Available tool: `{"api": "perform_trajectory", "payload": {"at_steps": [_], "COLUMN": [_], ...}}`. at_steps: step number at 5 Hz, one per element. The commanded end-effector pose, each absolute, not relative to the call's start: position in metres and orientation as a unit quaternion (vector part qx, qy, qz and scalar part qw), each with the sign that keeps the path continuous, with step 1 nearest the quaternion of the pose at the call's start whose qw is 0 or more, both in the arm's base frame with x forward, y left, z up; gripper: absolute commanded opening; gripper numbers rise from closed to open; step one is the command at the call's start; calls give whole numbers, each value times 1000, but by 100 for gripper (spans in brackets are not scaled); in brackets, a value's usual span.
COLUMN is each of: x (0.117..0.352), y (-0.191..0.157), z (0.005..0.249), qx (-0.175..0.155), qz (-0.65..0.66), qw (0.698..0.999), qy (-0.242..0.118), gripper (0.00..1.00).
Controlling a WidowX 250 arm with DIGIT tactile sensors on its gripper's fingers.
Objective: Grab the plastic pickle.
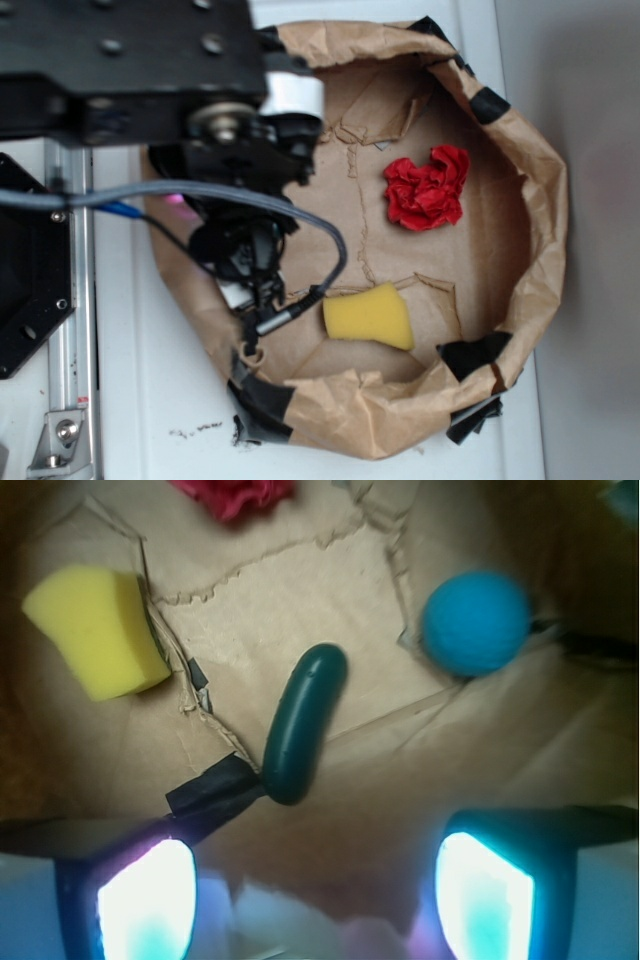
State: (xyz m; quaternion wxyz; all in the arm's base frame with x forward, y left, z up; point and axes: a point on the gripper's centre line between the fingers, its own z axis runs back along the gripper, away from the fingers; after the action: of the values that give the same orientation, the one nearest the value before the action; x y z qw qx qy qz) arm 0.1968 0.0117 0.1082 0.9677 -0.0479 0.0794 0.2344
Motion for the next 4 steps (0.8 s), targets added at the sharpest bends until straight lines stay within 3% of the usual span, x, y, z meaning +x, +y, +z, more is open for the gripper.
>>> {"api": "perform_trajectory", "payload": {"at_steps": [1,2,3,4], "x": [223,227,220,208], "y": [34,33,19,13], "z": [133,105,87,80], "qx": [-83,-89,-84,-88], "qz": [257,258,239,234], "qw": [961,958,963,963], "qy": [59,87,87,96], "gripper": [100,100,100,100]}}
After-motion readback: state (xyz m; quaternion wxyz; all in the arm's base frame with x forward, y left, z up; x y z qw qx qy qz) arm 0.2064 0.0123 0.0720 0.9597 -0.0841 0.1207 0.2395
